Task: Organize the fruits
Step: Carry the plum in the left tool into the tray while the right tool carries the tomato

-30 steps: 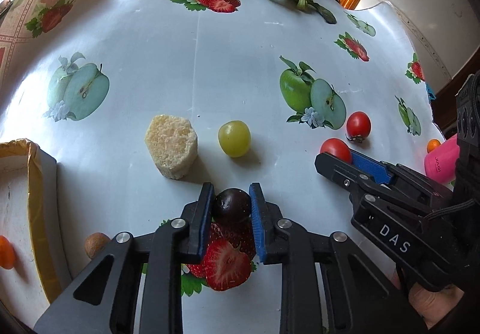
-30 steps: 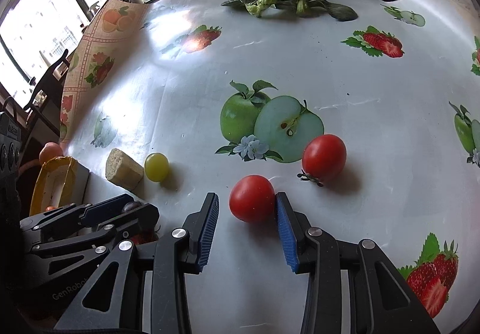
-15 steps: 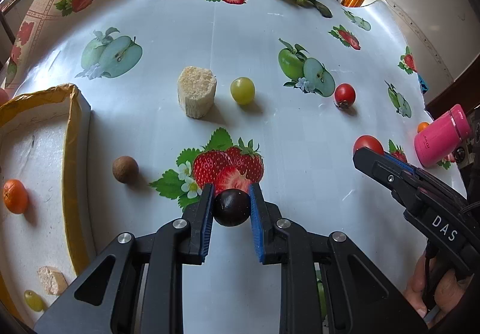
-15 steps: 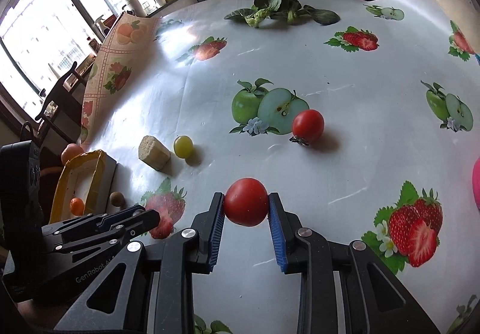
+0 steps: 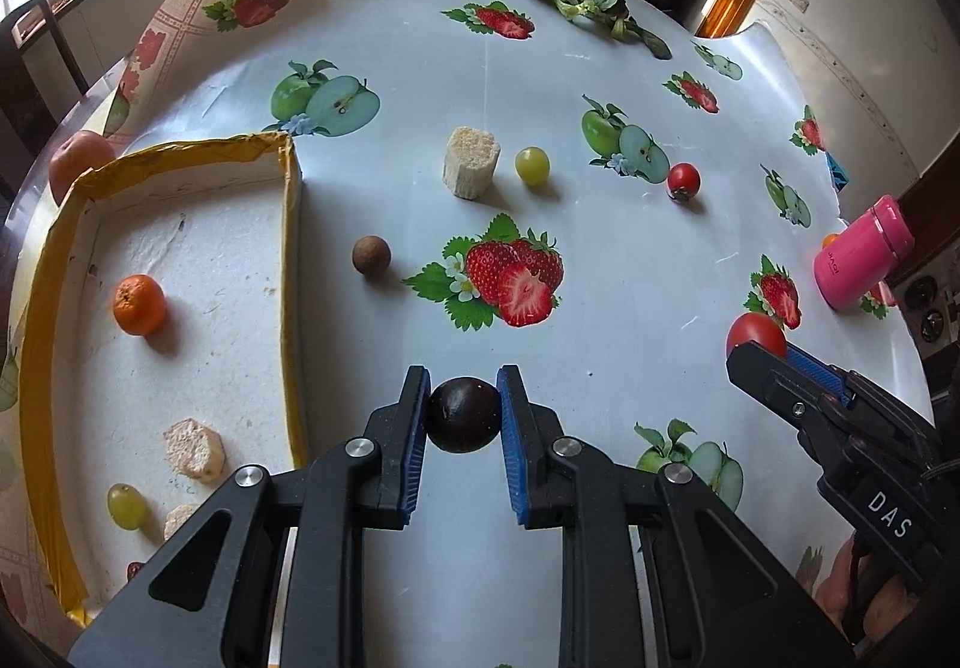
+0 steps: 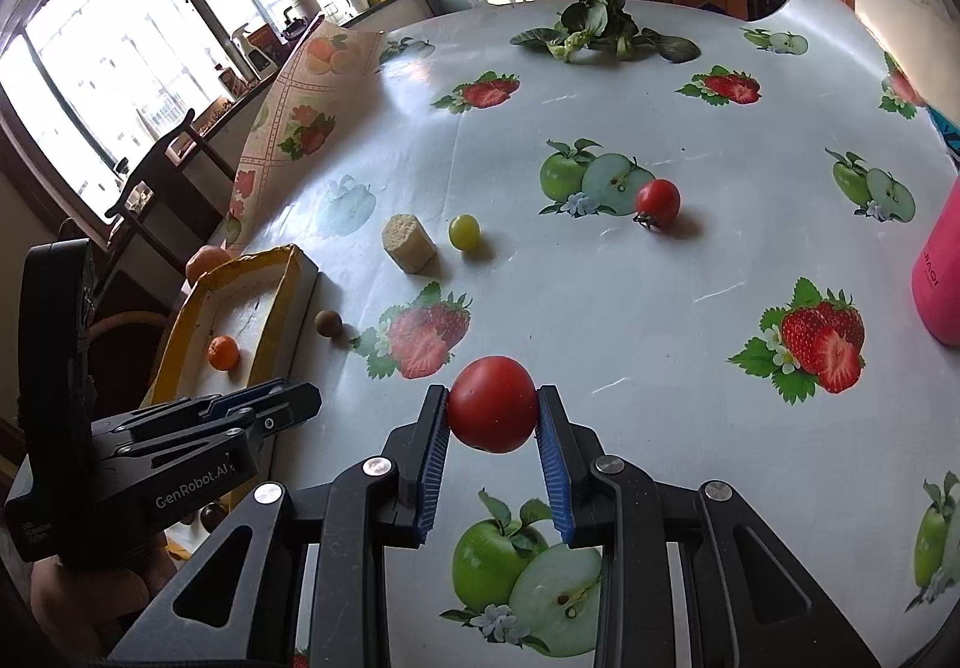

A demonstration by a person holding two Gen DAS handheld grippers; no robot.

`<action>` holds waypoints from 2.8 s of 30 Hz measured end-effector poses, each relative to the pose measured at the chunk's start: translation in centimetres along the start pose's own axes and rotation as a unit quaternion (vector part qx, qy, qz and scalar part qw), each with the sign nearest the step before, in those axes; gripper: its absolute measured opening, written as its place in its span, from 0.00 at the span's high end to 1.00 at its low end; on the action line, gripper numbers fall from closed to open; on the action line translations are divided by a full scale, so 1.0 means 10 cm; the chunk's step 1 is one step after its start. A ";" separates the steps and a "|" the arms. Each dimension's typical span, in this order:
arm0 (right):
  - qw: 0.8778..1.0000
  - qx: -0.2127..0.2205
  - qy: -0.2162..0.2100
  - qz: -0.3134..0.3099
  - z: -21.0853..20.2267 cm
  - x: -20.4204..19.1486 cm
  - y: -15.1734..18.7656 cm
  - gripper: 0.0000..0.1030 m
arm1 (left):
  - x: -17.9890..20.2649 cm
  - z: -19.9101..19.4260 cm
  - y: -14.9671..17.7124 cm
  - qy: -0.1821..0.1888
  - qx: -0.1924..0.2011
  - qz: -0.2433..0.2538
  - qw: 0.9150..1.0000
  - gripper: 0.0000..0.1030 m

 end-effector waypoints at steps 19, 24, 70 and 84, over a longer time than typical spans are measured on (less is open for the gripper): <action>0.998 0.007 -0.022 -0.062 -0.23 -0.82 0.27 0.72 | -0.55 -0.51 0.34 -0.019 0.032 -0.035 0.999 0.81; 0.997 0.004 -0.029 -0.071 -0.22 -0.95 0.31 0.72 | -0.67 -0.56 0.40 -0.025 0.036 -0.042 0.998 0.81; 0.987 -0.042 -0.061 -0.143 0.34 -1.86 0.37 0.72 | -1.81 -0.47 0.51 -0.029 0.022 -0.143 0.989 0.81; 0.979 -0.085 -0.052 -0.177 1.18 -2.27 0.07 0.72 | -1.93 -0.06 0.34 -0.020 -0.011 -0.156 0.987 0.81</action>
Point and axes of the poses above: each gripper's, at about its wrist camera, not at the fingertips, and z roughly the way its jaws point, x to its right, y to its underside, the point moved 10 cm from there along z, roughly the way its jaws point, and after that the axes turned 9 degrees about -x, right-handed, at the moved point
